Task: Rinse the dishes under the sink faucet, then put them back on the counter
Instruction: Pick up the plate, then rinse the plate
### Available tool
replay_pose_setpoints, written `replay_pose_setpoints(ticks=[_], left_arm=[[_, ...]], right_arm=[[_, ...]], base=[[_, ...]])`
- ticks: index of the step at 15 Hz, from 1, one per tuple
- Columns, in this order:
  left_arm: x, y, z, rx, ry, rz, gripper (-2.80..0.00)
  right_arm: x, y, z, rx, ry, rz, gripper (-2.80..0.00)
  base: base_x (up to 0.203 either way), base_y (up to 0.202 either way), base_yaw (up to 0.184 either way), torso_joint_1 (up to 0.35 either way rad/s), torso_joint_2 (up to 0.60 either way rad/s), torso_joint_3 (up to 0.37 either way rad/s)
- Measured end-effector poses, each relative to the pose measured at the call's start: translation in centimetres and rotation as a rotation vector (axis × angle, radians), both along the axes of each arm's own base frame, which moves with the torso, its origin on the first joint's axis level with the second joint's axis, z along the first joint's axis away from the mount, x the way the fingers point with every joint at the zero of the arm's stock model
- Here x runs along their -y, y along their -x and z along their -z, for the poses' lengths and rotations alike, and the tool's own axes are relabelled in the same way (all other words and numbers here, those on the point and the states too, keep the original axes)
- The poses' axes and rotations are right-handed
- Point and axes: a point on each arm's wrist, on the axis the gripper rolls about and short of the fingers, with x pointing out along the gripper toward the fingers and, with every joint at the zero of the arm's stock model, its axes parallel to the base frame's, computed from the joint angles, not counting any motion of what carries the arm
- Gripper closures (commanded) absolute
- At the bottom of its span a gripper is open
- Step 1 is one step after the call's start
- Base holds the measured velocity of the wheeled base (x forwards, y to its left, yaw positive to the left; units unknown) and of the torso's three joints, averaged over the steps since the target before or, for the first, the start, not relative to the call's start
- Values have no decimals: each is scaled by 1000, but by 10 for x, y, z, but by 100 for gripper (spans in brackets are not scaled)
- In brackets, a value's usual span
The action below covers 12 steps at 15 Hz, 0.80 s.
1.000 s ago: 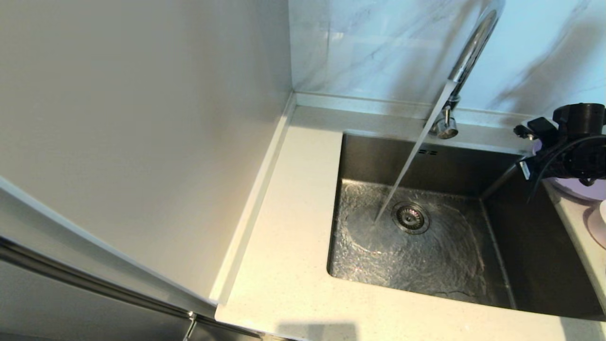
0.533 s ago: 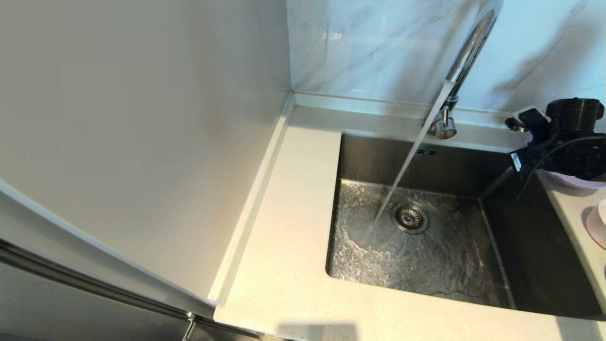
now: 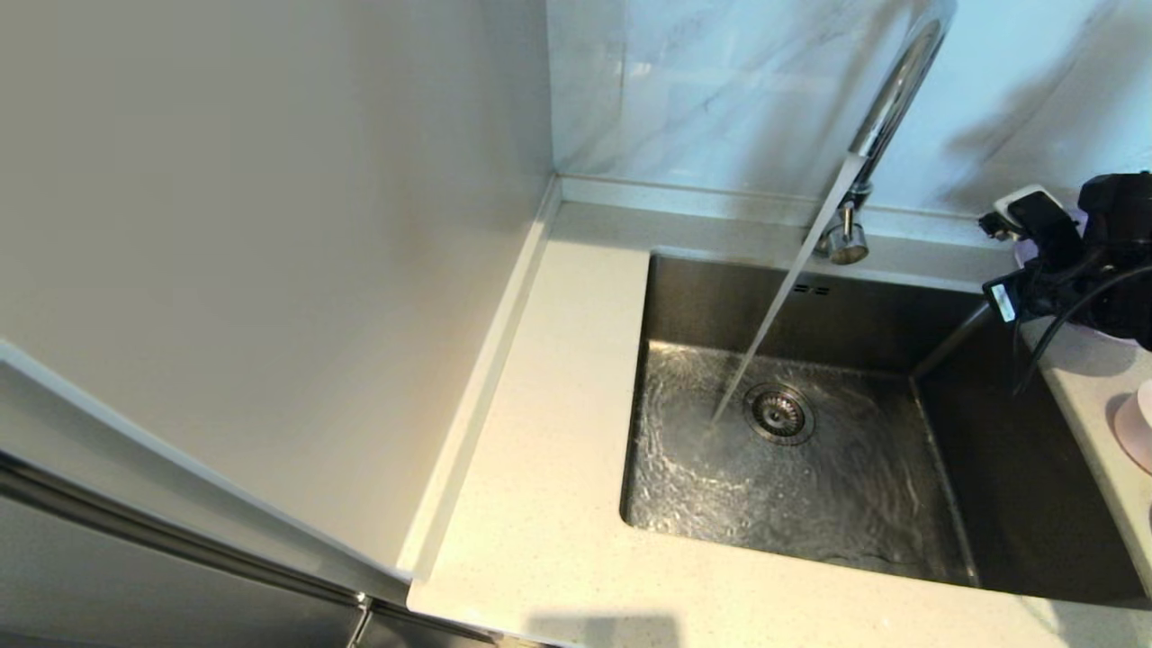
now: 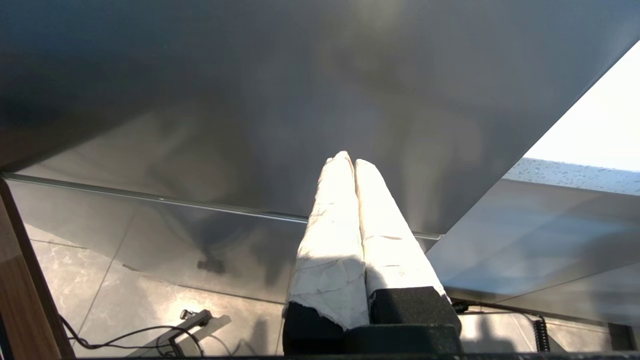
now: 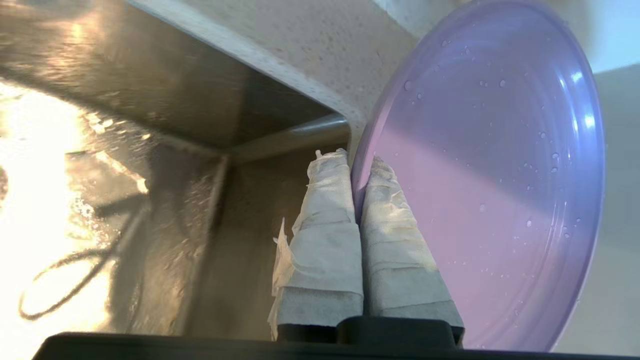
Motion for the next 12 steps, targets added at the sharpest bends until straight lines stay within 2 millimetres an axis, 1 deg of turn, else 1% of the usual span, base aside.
replay_pose_setpoints(ticks=[4,6,9,10,12], left_arm=[[0,0,0,0,0,0,0],[0,0,0,0,0,0,0],[0,0,0,0,0,-1,0],[0,0,0,0,0,-1,0],[0,0,0,0,0,-1,0]], right_arm=[[-12,39,-11,-31,-42,-106,0],[-20,67,-20,-62,-105,-198,0],[-35,112,-31,-163,-268,-367,0],[-41,126,-35,-207,-319,-423,0],[-63,151,-41,-304,-412,-569,0]], base=[[0,0,0,0,0,0],[0,0,0,0,0,0],[0,0,0,0,0,0],[0,0,0,0,0,0],[0,0,0,0,0,0]])
